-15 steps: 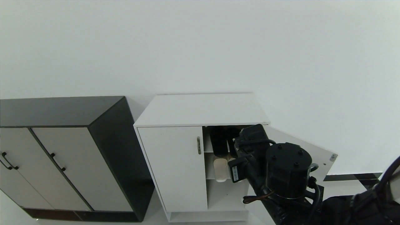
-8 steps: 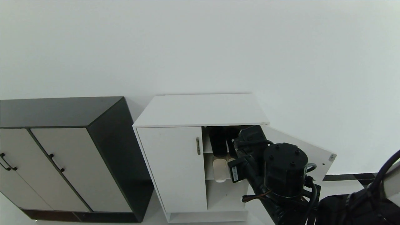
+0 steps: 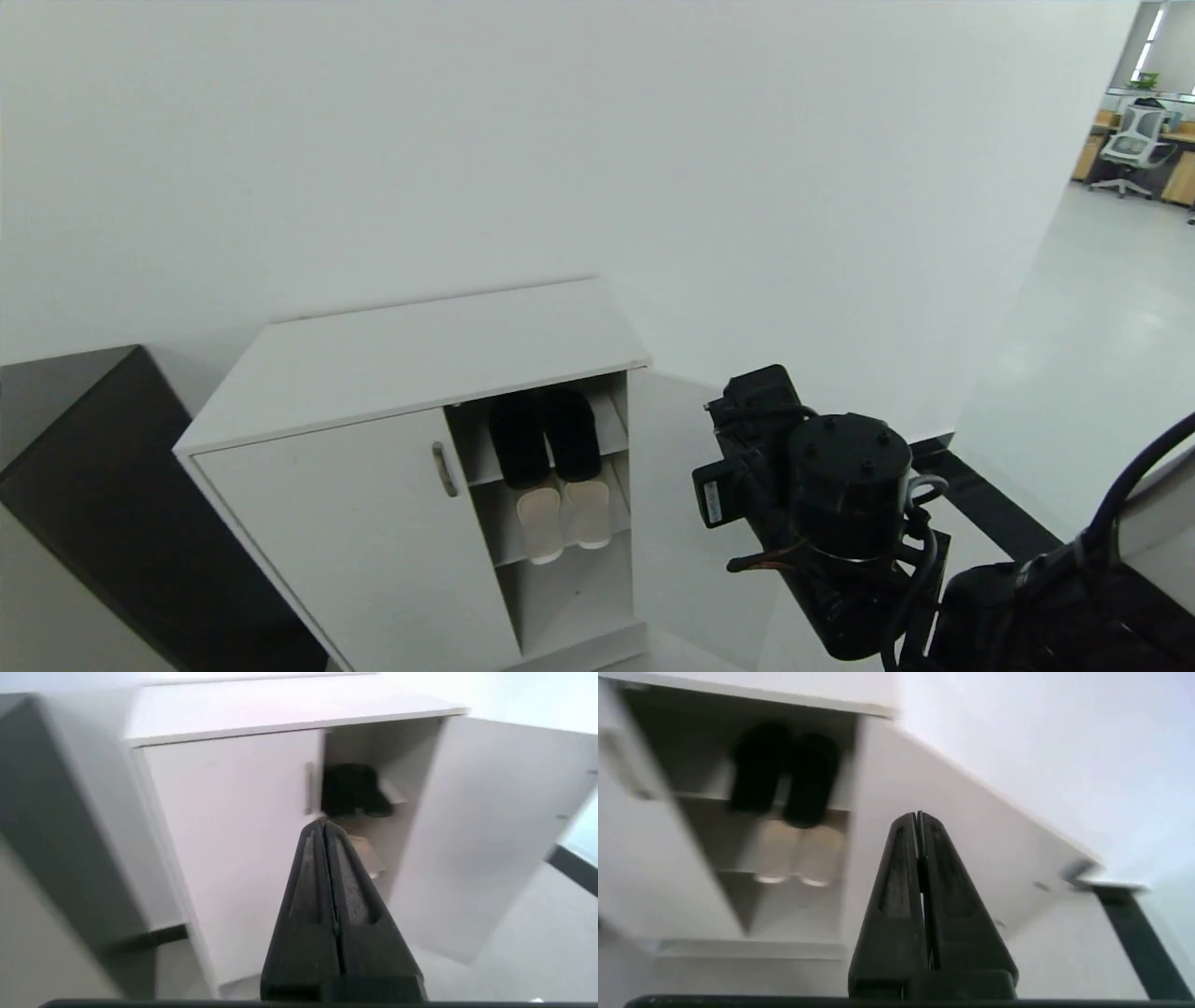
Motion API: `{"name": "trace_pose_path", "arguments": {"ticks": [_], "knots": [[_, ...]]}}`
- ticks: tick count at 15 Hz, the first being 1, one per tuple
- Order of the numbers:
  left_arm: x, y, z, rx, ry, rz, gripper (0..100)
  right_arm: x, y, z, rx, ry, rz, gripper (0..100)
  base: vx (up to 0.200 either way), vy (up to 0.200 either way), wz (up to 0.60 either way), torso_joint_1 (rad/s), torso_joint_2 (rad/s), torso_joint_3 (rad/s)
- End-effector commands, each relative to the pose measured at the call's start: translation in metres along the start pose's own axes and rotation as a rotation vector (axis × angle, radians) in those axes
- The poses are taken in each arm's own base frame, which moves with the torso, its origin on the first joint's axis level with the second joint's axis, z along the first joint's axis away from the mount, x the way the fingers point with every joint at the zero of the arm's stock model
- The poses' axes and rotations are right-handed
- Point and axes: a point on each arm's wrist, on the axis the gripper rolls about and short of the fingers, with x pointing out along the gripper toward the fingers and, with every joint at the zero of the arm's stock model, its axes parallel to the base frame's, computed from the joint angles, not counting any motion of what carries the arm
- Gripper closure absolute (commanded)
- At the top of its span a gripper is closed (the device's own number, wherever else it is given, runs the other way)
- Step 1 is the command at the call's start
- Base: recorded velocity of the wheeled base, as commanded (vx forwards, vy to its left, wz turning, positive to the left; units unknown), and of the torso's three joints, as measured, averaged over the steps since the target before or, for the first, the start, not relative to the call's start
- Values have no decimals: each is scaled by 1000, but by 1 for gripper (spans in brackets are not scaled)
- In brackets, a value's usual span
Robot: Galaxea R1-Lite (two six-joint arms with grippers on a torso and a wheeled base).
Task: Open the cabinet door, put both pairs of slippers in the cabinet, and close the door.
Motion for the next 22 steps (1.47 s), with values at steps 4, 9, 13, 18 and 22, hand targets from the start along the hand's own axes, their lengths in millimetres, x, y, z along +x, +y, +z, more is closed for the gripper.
{"name": "trace_pose_path", "arguments": {"ticks": [4,9,13,18,22], "knots": [[0,0,0,-1,1,0,100,27,-33,-6,-11,15,-47,100,0,0,0,0,0,0],[0,0,0,0,1,0,100,58,-64,18,61,-14,-103,100,0,0,0,0,0,0],[0,0,0,0,0,0,100,81,-89,39,218,86,-33,100,-150,0,0,7,1,1],[0,0,0,0,1,-1,100,131,-119,31,247,80,-41,100,0,0,0,0,0,0],[0,0,0,2,1,-1,100,154,-140,22,266,172,-12,100,0,0,0,0,0,0]]}}
